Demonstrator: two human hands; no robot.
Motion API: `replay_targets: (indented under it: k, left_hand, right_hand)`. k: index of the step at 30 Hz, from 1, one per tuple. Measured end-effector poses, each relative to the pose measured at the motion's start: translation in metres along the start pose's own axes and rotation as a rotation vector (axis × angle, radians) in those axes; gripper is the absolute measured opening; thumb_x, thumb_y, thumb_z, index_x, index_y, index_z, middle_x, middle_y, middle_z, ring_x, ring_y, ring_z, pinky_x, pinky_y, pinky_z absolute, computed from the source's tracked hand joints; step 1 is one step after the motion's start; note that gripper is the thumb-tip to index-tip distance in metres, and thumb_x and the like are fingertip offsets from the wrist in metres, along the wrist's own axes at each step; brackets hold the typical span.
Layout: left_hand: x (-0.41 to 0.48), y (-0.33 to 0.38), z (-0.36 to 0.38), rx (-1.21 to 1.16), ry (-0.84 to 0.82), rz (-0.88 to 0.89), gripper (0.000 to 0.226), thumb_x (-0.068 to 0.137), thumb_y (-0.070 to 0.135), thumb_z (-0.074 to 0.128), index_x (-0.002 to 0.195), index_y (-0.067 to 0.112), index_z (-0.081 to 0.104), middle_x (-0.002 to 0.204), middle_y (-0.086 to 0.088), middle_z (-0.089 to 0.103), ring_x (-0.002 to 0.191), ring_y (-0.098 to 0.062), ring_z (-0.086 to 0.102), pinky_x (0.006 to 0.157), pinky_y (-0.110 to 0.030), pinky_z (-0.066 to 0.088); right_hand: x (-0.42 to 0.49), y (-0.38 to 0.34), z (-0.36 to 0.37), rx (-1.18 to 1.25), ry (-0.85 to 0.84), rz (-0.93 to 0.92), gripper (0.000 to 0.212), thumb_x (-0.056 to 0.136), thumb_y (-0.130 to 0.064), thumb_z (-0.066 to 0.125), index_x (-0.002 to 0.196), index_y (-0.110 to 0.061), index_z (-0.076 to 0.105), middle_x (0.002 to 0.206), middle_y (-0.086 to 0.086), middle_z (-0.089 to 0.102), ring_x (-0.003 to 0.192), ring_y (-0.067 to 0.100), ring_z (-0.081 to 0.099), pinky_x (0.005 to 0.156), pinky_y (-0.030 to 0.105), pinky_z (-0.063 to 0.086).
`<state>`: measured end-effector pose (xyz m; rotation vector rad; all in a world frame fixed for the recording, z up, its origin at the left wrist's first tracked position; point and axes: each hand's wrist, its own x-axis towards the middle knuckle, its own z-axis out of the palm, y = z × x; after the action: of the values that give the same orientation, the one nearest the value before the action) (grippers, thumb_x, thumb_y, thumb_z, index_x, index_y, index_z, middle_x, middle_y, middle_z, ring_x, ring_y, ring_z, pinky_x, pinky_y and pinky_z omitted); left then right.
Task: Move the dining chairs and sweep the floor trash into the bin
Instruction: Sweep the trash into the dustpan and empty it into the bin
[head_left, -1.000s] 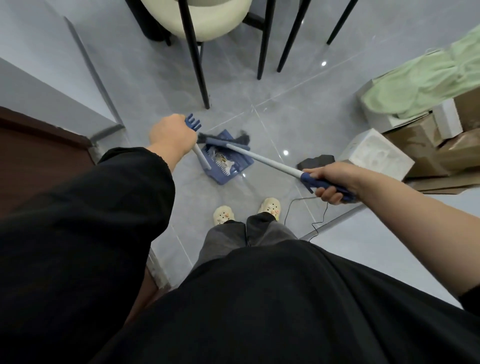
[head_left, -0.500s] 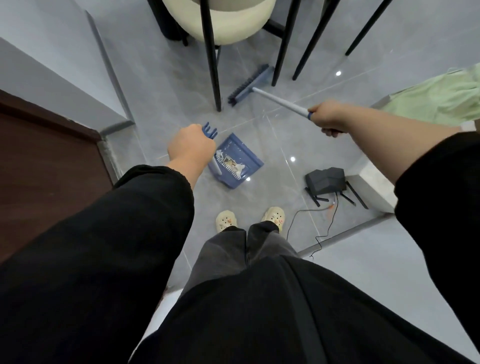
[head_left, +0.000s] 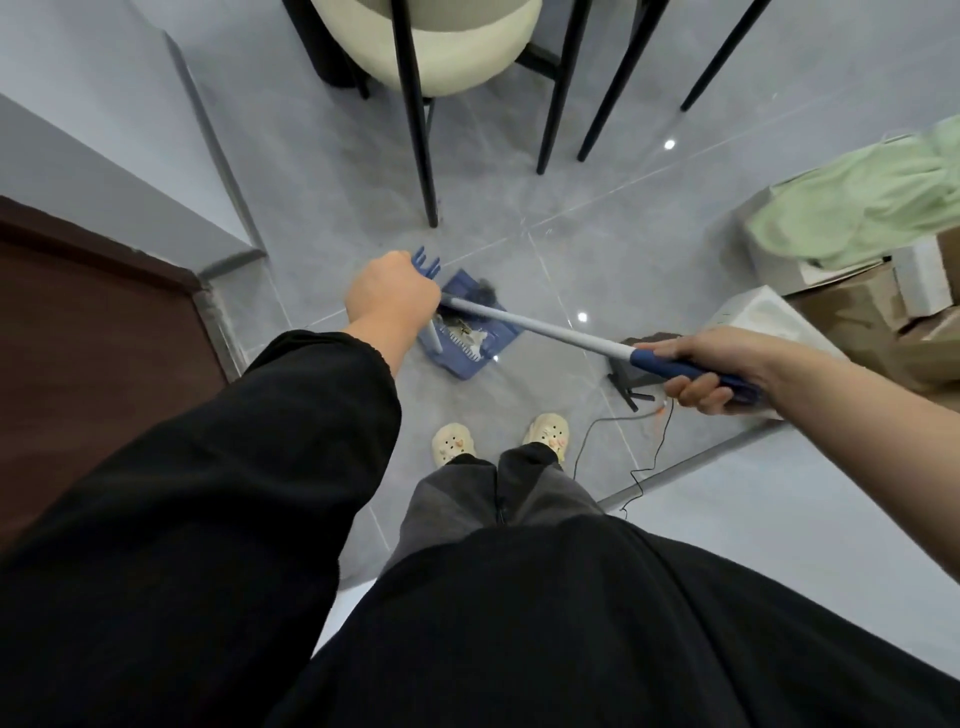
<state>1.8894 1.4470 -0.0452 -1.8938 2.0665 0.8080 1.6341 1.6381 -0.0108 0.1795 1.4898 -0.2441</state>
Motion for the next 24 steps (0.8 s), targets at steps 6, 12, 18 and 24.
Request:
replay_targets:
  k: [6, 12, 18, 24]
  left_hand:
    - [0.001, -0.018, -0.003, -0.009, -0.022, 0.001, 0.020, 0.084, 0.011, 0.051, 0.100, 0.007, 0.060, 0.105, -0.019, 0.064, 0.098, -0.040, 0.060, 0.075, -0.035, 0.047]
    - [-0.004, -0.038, -0.007, -0.030, -0.062, 0.007, 0.016, 0.082, 0.009, 0.051, 0.095, 0.003, 0.060, 0.103, -0.023, 0.064, 0.096, -0.043, 0.060, 0.082, -0.041, 0.052]
    - [-0.007, -0.042, -0.006, -0.010, -0.041, 0.043, 0.013, 0.085, 0.008, 0.051, 0.093, 0.004, 0.059, 0.099, -0.021, 0.063, 0.094, -0.041, 0.060, 0.078, -0.039, 0.050]
    - [-0.005, -0.049, -0.009, 0.015, -0.030, 0.041, 0.004, 0.084, 0.010, 0.051, 0.086, 0.008, 0.054, 0.088, -0.014, 0.058, 0.079, -0.034, 0.054, 0.068, -0.034, 0.045]
  right_hand:
    - [-0.029, 0.004, 0.002, -0.166, 0.175, -0.200, 0.030, 0.103, -0.023, 0.030, 0.123, -0.038, 0.047, 0.063, 0.005, 0.036, 0.028, 0.005, 0.027, 0.027, 0.009, 0.022]
    - [0.030, 0.005, 0.032, -0.292, 0.362, -0.155, 0.016, 0.100, -0.020, 0.034, 0.110, -0.025, 0.045, 0.059, 0.003, 0.037, 0.028, 0.008, 0.029, 0.032, 0.009, 0.024]
    - [0.011, 0.041, 0.055, 0.019, 0.081, -0.015, 0.009, 0.101, -0.025, 0.039, 0.100, -0.017, 0.044, 0.055, 0.000, 0.038, 0.026, 0.004, 0.029, 0.027, 0.010, 0.024]
    - [-0.027, 0.032, 0.036, 0.092, 0.112, -0.118, 0.023, 0.101, -0.029, 0.039, 0.119, -0.028, 0.053, 0.059, 0.003, 0.041, 0.027, 0.005, 0.030, 0.025, 0.012, 0.025]
